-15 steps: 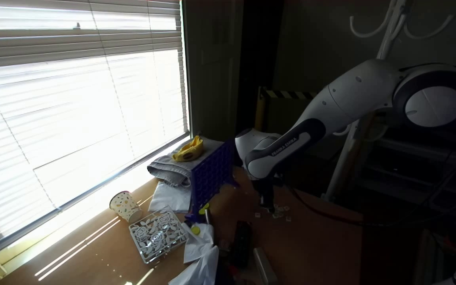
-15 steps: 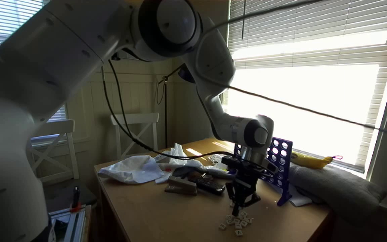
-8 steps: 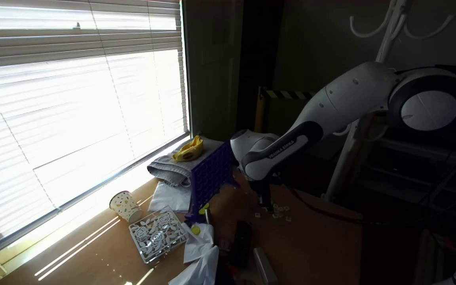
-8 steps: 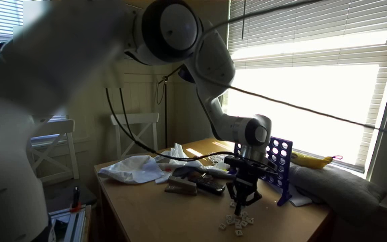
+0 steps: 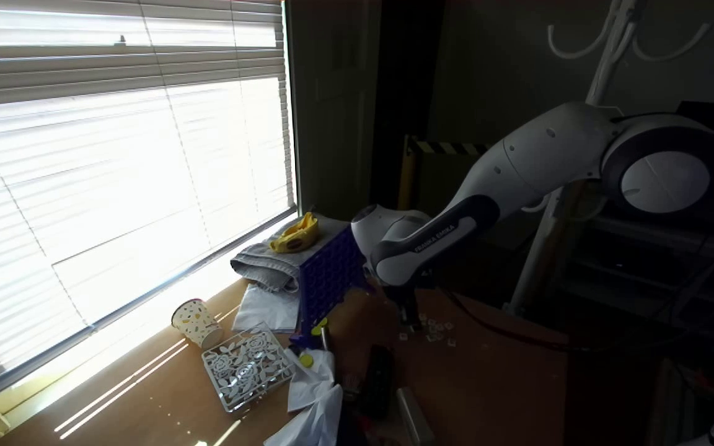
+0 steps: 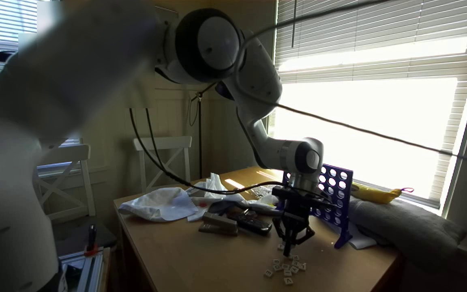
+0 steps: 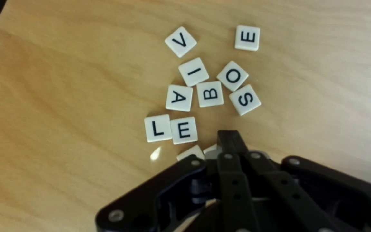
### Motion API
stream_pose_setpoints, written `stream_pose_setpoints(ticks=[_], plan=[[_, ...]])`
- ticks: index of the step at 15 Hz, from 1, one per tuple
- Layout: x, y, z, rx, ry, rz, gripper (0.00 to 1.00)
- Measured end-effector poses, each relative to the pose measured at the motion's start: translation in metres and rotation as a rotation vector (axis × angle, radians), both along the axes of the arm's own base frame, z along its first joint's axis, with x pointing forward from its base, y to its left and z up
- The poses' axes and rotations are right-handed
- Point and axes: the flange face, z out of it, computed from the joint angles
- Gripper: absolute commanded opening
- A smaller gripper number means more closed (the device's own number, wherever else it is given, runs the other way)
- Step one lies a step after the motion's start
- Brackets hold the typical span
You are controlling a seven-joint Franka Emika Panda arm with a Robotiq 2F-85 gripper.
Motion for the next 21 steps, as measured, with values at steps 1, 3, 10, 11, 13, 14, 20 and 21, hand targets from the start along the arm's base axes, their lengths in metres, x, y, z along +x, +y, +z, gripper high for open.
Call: stream_pose_setpoints(ticks=[1,3,10,11,13,14,20,21], plan=[[0.001,0.001,0.000,-0.001,0.004,0.012,0.00],[0.002,0.004,-0.001,-0.004,0.014,0.038,0.00],[0.003,0.015,-0.003,-0.027,0.040,0.140,0.00],[0.003,0.016,-0.003,-0.029,0.042,0.153,0.00],[0.004,0.019,-0.003,-0.033,0.044,0.180,0.00],[0.004,0.021,-0.004,-0.034,0.045,0.193,0.00],[0.003,0.029,-0.005,-0.045,0.054,0.266,0.00],[0.003,0.030,-0.005,-0.047,0.056,0.278,0.00]])
